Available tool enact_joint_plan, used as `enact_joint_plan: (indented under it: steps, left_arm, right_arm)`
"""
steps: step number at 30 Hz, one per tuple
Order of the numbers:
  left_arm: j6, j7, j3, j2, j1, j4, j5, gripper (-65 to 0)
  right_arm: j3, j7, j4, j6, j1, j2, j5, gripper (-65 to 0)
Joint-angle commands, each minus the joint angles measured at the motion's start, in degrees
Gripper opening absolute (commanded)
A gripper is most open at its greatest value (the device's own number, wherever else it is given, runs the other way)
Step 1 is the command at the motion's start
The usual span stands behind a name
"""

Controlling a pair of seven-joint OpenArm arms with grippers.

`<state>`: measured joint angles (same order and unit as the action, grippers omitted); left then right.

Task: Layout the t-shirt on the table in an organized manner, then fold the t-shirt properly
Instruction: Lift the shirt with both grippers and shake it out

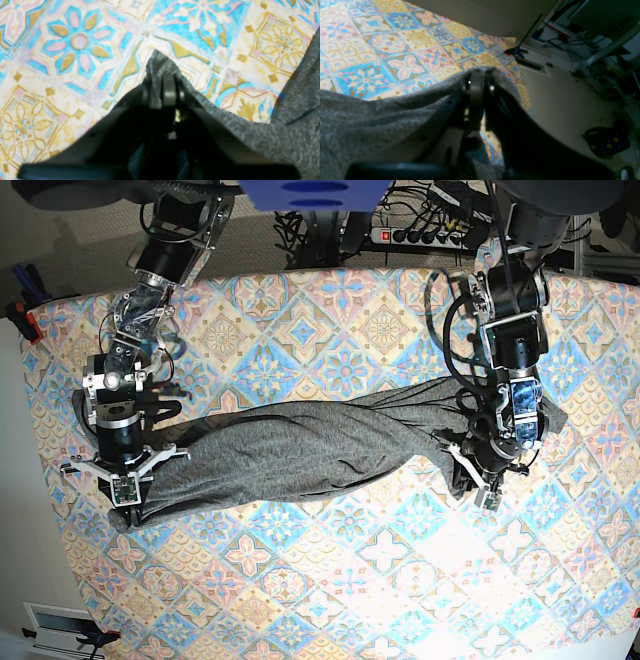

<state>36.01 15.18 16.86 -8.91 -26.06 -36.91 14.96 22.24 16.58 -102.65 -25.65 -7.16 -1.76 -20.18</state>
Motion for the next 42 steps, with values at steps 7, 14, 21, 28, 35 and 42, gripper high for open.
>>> enact_joint_plan:
  steps: [7, 14, 21, 28, 35, 42]
  left_arm:
    - [4.0, 17.0, -0.9, 1.8, 3.6, -6.5, 6.4, -60.8]
    - [4.0, 28.6, -0.9, 4.6, 3.3, -23.9, 2.4, -60.9]
    - [4.0, 38.9, -1.2, 4.1, -1.8, -32.7, -7.7, -60.9]
    - [4.0, 42.8, -0.9, 2.7, -9.9, -32.7, -12.5, -61.0]
    - [4.0, 42.8, 1.9, 2.5, -17.5, -32.4, -12.0, -60.9]
    - [4.0, 40.4, 6.0, 0.0, -25.3, -24.5, -12.1, -61.0]
  right_arm:
    - [-0.1, -1.8, -1.2, 0.6, -1.3, 0.4, 0.6, -65.0]
    - [-0.1, -1.9, -1.2, 0.6, -1.4, 0.4, 0.6, -65.0]
    - [0.0, -1.6, -1.0, 0.7, -1.7, 0.3, 0.6, -65.0]
    - [0.3, -1.4, -0.2, 0.9, -1.9, 0.3, 0.7, -65.0]
    - [0.4, 2.1, 3.3, 3.6, -10.5, 0.3, 0.7, -65.0]
    - [0.1, 9.1, 9.1, 3.6, -20.1, 2.2, 0.7, -65.0]
